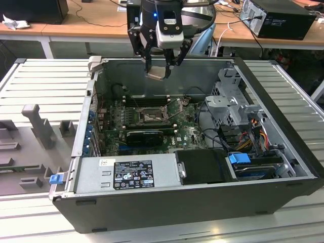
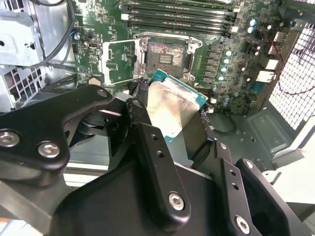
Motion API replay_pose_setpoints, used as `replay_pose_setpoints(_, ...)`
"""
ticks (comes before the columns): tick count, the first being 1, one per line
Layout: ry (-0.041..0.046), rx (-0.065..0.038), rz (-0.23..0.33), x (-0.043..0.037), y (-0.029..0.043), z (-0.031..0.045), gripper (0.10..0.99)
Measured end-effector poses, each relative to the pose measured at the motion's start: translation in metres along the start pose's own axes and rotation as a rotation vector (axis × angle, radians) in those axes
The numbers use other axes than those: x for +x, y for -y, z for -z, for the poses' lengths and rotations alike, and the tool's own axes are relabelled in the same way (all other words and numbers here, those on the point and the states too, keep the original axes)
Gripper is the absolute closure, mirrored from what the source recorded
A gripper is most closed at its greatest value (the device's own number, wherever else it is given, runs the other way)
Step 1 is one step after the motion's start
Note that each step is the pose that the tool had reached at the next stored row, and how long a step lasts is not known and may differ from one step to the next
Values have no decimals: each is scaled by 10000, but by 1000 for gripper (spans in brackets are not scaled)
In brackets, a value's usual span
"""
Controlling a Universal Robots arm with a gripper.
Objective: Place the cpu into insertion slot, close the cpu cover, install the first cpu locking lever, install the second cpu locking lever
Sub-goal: 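Place the cpu into insertion slot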
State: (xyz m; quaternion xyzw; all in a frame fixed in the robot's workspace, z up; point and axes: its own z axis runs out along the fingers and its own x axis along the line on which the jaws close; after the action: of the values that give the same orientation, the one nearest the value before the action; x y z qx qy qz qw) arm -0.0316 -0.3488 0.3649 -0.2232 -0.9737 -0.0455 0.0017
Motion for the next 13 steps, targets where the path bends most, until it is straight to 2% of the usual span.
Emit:
replay_pose_setpoints(9, 75, -20, -849, 0, 0, 0, 557)
replay_pose_setpoints(13, 92, -25, -1050, 0, 0, 0, 557)
